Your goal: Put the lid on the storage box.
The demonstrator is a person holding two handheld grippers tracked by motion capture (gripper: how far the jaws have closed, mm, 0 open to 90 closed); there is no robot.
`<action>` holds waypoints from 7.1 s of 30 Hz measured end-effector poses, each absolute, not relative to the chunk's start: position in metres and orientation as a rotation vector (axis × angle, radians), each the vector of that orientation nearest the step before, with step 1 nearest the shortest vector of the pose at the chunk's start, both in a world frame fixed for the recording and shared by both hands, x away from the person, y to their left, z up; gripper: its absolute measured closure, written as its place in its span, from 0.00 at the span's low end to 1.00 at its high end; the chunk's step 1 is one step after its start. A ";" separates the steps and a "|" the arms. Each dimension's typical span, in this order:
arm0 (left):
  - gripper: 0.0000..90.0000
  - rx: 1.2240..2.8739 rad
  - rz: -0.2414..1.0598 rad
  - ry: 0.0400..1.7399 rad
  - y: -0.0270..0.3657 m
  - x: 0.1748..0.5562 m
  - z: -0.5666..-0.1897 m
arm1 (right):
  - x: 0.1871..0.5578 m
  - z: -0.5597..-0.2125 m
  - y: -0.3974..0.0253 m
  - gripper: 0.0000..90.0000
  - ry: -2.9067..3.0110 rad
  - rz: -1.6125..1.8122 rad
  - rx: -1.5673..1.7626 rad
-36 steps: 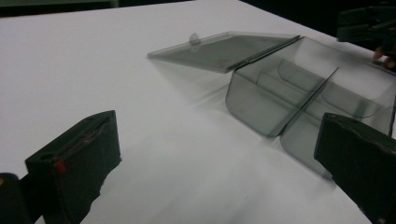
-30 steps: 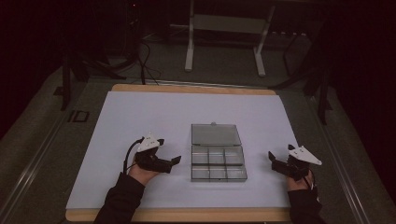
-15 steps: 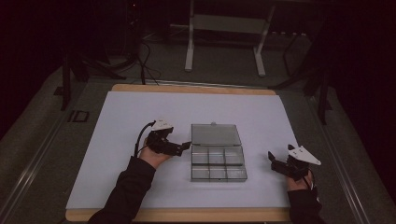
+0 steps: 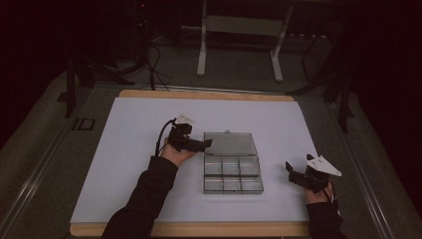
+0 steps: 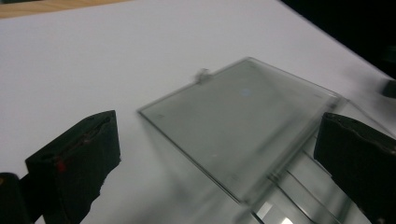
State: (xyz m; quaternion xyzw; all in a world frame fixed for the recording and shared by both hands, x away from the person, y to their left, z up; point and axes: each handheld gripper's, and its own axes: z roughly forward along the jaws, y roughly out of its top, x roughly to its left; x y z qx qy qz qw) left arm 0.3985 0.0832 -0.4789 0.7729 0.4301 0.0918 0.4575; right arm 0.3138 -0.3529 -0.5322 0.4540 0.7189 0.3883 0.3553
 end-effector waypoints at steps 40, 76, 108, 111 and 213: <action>0.22 1.926 -0.133 1.312 0.050 0.421 -0.524 | 0.315 -0.532 -0.353 0.16 1.865 0.995 1.177; 0.89 1.831 -0.086 1.021 0.091 0.405 -0.503 | 0.342 -0.481 -0.274 0.15 2.031 1.265 0.939; 0.90 1.830 0.012 0.964 0.094 0.402 -0.483 | 0.382 -0.473 -0.248 0.72 2.196 1.215 1.002; 0.89 1.849 0.029 0.953 0.093 0.400 -0.479 | 0.380 -0.468 -0.249 0.72 2.195 1.217 0.995; 0.02 2.000 0.199 0.874 0.120 0.330 -0.525 | 0.324 -0.518 -0.307 0.17 2.238 1.199 0.948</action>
